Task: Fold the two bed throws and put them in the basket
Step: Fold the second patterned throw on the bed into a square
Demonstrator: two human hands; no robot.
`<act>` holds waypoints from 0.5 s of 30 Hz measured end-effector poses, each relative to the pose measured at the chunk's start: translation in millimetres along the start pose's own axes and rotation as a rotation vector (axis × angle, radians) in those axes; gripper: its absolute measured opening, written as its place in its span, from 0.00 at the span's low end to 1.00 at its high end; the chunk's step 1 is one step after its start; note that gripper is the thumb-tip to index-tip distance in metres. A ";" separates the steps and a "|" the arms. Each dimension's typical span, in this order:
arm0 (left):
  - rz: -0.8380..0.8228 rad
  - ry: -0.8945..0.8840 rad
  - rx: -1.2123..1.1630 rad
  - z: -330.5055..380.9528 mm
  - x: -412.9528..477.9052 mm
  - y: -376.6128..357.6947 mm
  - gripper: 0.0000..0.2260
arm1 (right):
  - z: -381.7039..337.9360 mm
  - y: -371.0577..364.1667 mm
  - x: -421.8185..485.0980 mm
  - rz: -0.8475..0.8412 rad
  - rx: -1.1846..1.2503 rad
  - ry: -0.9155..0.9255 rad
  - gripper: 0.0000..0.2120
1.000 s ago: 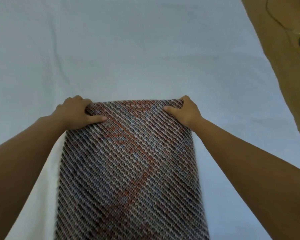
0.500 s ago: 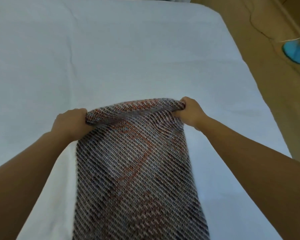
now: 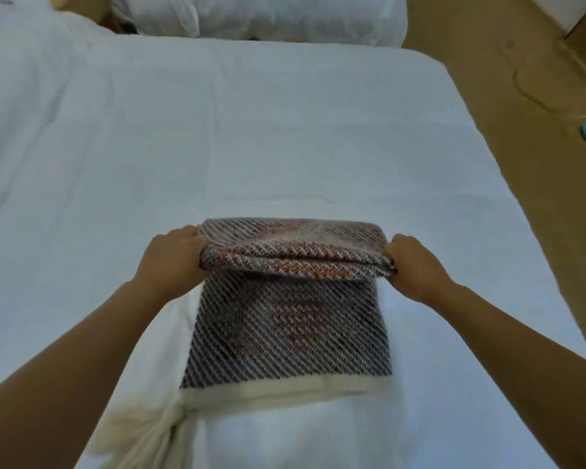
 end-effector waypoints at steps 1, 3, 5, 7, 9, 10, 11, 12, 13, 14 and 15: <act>0.021 -0.015 0.010 7.5 -21.5 0.5 0.09 | -3.4 -2.9 -17.0 0.011 -0.021 0.015 0.04; -0.003 -0.022 0.047 23.4 -61.0 -6.8 0.10 | -8.1 -11.0 -51.4 0.031 -0.055 0.017 0.03; -0.048 -0.009 0.098 32.3 -96.6 -20.1 0.13 | -16.4 -27.1 -79.6 0.012 -0.066 0.020 0.06; -0.068 0.043 0.117 33.4 -130.5 -37.8 0.14 | -26.5 -47.9 -102.2 -0.036 -0.100 0.018 0.08; -0.083 0.169 0.103 25.5 -159.8 -53.6 0.12 | -37.6 -70.5 -121.2 -0.110 -0.141 0.021 0.09; -0.109 0.238 0.107 20.6 -171.9 -62.6 0.11 | -41.7 -83.2 -130.8 -0.162 -0.156 0.019 0.10; -0.168 0.299 0.129 16.4 -181.6 -73.3 0.11 | -43.7 -95.8 -139.5 -0.227 -0.166 0.009 0.12; -0.260 0.335 0.150 13.1 -188.7 -85.4 0.12 | -43.6 -108.1 -147.2 -0.312 -0.172 -0.005 0.15; -0.350 0.350 0.172 11.2 -193.3 -95.7 0.15 | -43.2 -118.9 -153.6 -0.408 -0.170 -0.016 0.17; -0.423 0.372 0.170 10.8 -196.3 -102.1 0.16 | -43.8 -125.6 -157.7 -0.475 -0.164 -0.027 0.19; -0.441 0.394 0.142 12.0 -195.6 -103.7 0.17 | -44.8 -125.2 -157.6 -0.481 -0.160 -0.043 0.18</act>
Point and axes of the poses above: each hand's wrist, its own x-axis towards the middle knuckle, its own y-axis out of the back of the hand, z = x × y, the point moved 8 cm from there along x, towards the middle knuckle, and after that the axes turned 9 degrees about -x, right-handed, at the moved point
